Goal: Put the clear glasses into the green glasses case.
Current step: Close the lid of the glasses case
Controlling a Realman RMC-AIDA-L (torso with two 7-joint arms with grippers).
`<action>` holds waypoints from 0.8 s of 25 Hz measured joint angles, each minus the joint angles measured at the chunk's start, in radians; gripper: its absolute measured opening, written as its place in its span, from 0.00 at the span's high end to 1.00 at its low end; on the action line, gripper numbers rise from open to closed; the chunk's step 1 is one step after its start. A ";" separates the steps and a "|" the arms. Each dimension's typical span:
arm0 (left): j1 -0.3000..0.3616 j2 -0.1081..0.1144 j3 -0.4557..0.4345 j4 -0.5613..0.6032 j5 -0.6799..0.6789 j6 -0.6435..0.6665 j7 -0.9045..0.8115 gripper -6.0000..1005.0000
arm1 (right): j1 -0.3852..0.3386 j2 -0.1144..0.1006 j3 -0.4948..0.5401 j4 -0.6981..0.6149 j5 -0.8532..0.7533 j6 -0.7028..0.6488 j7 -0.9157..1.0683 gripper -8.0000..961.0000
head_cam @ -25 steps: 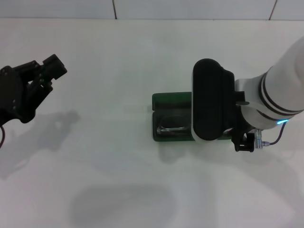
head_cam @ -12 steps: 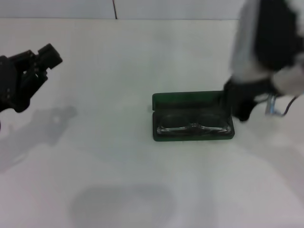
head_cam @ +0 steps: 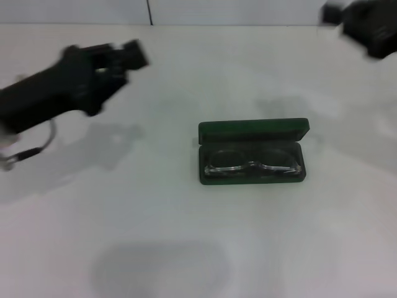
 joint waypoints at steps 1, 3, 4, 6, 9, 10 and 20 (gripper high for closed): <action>-0.026 -0.010 0.000 -0.005 0.025 -0.029 -0.010 0.77 | 0.000 -0.001 0.024 0.061 0.070 -0.024 -0.044 0.98; -0.065 -0.030 0.000 -0.021 0.054 -0.100 -0.026 0.77 | 0.006 -0.001 0.072 0.157 0.168 -0.066 -0.110 0.98; -0.081 -0.039 0.002 -0.028 0.067 -0.141 -0.034 0.77 | 0.013 -0.001 0.095 0.205 0.190 -0.082 -0.135 0.98; -0.121 -0.062 0.002 -0.043 0.109 -0.228 -0.046 0.77 | 0.026 -0.001 0.125 0.280 0.206 -0.106 -0.192 0.95; -0.183 -0.088 0.010 -0.080 0.169 -0.341 -0.054 0.78 | 0.034 0.001 0.147 0.398 0.280 -0.146 -0.326 0.91; -0.203 -0.089 0.024 -0.106 0.177 -0.370 -0.055 0.78 | 0.036 0.001 0.148 0.421 0.305 -0.151 -0.356 0.90; -0.266 -0.098 0.103 -0.195 0.180 -0.478 -0.051 0.78 | 0.050 -0.001 0.199 0.698 0.615 -0.185 -0.633 0.83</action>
